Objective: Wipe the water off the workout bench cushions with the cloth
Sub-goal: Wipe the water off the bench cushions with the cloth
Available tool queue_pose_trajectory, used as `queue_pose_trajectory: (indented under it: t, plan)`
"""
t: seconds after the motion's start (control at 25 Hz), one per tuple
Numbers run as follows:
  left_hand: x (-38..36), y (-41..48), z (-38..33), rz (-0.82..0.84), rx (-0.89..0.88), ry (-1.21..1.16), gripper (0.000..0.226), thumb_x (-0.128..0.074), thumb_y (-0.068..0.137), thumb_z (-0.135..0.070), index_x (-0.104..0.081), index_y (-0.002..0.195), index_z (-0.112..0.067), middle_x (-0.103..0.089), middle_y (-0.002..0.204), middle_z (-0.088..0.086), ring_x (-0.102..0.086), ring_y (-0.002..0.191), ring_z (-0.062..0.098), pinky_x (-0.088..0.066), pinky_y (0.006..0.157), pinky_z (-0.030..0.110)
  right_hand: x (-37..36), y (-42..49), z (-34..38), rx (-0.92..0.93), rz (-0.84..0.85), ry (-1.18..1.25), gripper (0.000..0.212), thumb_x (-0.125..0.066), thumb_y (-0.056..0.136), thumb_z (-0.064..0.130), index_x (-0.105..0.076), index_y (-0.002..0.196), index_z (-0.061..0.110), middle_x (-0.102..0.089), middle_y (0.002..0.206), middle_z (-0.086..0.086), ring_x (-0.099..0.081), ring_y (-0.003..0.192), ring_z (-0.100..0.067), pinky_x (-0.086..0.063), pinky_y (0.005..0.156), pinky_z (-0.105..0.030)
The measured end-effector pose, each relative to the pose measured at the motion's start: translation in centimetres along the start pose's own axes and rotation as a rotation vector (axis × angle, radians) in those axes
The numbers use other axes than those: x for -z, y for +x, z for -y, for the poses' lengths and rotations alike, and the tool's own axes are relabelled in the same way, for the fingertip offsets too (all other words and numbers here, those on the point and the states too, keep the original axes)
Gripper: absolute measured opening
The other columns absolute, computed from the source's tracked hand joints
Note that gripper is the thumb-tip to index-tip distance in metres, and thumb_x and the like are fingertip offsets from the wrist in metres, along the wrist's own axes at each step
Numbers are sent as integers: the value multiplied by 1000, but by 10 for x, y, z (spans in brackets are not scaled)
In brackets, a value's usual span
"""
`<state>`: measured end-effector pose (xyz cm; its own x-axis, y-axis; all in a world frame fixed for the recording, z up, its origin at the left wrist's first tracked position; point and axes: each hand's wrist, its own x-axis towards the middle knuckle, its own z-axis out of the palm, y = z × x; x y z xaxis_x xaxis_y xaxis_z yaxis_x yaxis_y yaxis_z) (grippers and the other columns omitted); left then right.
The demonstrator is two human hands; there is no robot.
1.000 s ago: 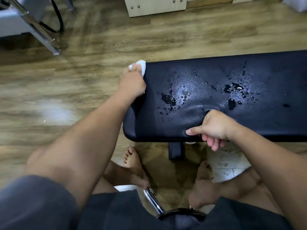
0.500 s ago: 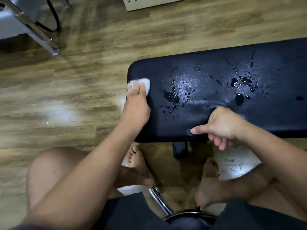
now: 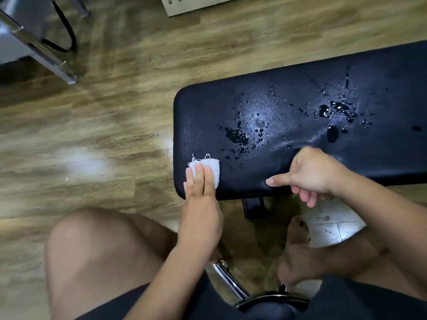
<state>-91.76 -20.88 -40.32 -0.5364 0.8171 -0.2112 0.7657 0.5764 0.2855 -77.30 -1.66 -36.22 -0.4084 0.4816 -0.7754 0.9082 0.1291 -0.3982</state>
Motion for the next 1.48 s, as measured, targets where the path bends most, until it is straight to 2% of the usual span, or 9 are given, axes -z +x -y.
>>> queue_pose_trajectory:
  t: [0.2,0.4,0.56,0.72,0.8,0.96,1.24,1.36,1.48]
  plan:
    - [17,109,-10,-85,42,37,69,-39,81,8,-22,147,0,-16,156,18,-5,146,37,-12,120,47,3,1,4,-15,25,-12,56,-74,72,56,-68,67,1,-68,53,-14,-69,48,-29,-43,41,-22]
    - [48,216,-30,7,93,63,61,-43,85,1,-28,145,2,-21,155,15,-11,145,35,-17,117,45,4,-4,7,-1,33,-3,54,-75,72,55,-67,66,2,-68,53,-15,-69,49,-30,-44,41,-23]
    - [21,129,-20,-91,-21,-90,69,-39,81,4,-24,148,-2,-18,156,17,-9,145,32,-18,118,51,4,-4,4,5,18,14,56,-75,70,56,-68,67,0,-67,52,-14,-68,48,-29,-44,41,-22]
    - [-7,7,-31,-50,14,-179,68,-14,85,-16,-21,151,-4,-12,161,12,-2,149,32,1,119,41,0,0,-2,8,-8,1,57,-74,70,59,-68,65,2,-66,49,-12,-68,45,-27,-45,42,-24]
    - [-5,17,-41,-26,30,-122,72,-9,82,-17,-14,152,-3,-6,162,13,5,149,32,7,118,39,1,3,0,4,-2,6,57,-74,70,59,-67,63,2,-66,49,-13,-68,46,-28,-45,41,-24]
    - [3,87,-46,-56,33,-55,68,-31,90,-3,-3,152,-1,4,162,15,13,148,33,7,120,44,1,6,-2,7,7,-6,58,-74,68,59,-67,63,2,-66,50,-14,-68,46,-30,-44,42,-25]
    - [49,233,-57,82,16,-5,67,-38,86,1,-16,149,4,-5,161,18,5,147,38,-3,119,50,3,1,2,12,12,11,54,-76,71,54,-65,63,2,-66,50,-15,-64,42,-28,-40,36,-21]
    - [44,197,-48,64,-38,-27,61,-36,87,0,-20,146,7,-7,158,23,0,147,39,-7,118,52,3,1,3,13,26,17,54,-77,70,54,-65,63,2,-66,50,-16,-64,42,-29,-41,36,-22]
    - [33,98,-36,114,-136,-99,62,-38,84,-1,-23,144,5,-7,158,23,-4,145,39,-14,117,53,5,1,2,5,30,13,56,-76,69,56,-67,65,1,-66,51,-16,-65,44,-29,-42,39,-22]
